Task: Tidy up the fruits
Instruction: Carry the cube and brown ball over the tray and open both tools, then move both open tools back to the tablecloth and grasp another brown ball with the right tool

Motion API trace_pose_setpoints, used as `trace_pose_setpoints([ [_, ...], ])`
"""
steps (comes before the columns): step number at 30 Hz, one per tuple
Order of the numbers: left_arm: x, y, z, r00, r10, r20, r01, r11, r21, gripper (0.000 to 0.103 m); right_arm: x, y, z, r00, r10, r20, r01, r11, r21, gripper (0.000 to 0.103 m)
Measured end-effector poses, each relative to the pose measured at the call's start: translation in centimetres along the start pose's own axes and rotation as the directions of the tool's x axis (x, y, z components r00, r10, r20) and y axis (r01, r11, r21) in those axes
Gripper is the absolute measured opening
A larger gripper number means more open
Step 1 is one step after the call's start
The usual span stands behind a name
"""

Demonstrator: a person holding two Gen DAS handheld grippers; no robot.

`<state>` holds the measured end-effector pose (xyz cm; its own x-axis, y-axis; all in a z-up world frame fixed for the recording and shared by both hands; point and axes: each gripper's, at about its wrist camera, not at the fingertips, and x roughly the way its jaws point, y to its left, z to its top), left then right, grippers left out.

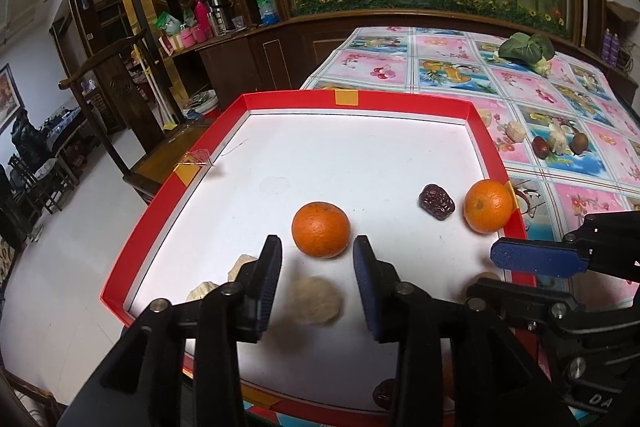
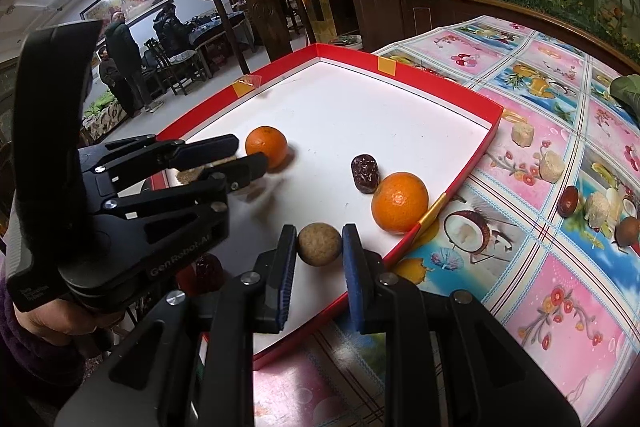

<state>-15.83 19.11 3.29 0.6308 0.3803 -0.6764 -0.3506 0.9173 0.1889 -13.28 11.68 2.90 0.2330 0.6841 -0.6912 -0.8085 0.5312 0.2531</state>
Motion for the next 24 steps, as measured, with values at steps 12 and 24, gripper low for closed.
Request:
trace_pose_setpoints([
  [12, -0.4, 0.4, 0.2, 1.0, 0.028, -0.002, -0.029, 0.999, -0.042, 0.069, -2.7, -2.5, 0.6, 0.996, -0.029, 0.087, 0.021, 0.996, 0.084, 0.042],
  [24, -1.7, -2.3, 1.7, 0.999, -0.024, 0.032, 0.024, 1.0, -0.002, 0.077, -8.5, -13.3, 0.5, 0.964, -0.216, 0.153, 0.165, 0.942, 0.293, 0.044],
])
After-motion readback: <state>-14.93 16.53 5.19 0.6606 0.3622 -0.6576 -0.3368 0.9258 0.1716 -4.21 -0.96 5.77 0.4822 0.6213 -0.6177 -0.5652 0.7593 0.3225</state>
